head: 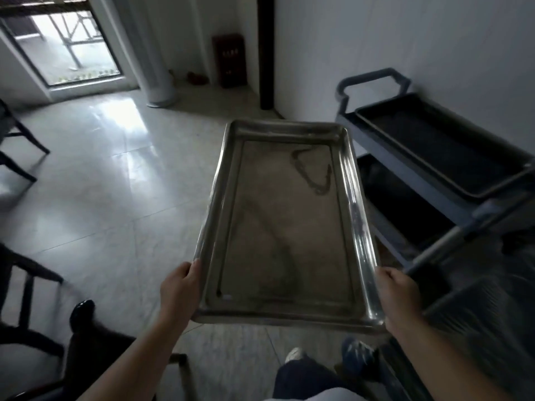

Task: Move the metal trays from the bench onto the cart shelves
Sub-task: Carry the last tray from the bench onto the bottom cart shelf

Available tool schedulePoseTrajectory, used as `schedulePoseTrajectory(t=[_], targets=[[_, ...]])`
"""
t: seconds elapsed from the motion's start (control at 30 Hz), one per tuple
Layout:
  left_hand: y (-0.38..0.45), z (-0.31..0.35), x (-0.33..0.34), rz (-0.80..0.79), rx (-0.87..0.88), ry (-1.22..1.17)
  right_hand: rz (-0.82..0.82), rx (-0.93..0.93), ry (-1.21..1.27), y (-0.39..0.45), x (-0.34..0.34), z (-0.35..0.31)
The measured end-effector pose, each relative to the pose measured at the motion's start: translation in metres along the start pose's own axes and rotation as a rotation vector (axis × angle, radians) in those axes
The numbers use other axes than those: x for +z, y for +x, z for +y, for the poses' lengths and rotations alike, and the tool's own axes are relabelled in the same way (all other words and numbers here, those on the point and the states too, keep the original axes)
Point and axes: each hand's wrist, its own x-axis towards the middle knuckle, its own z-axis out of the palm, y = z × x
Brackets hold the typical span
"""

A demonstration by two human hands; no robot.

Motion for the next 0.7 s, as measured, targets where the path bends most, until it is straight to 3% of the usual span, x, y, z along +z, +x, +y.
schedulePoseTrajectory(t=[0.37,0.7], targets=[[0.118,0.012,0.043,0.062,-0.084,0.018,-0.081,-0.002,-0.034,0.110,0.104,-0.037],[0.249,0.021,0.073,-0.065,-0.024,0.106,0.075,0.093,-0.066,0.135,0.170,-0.047]])
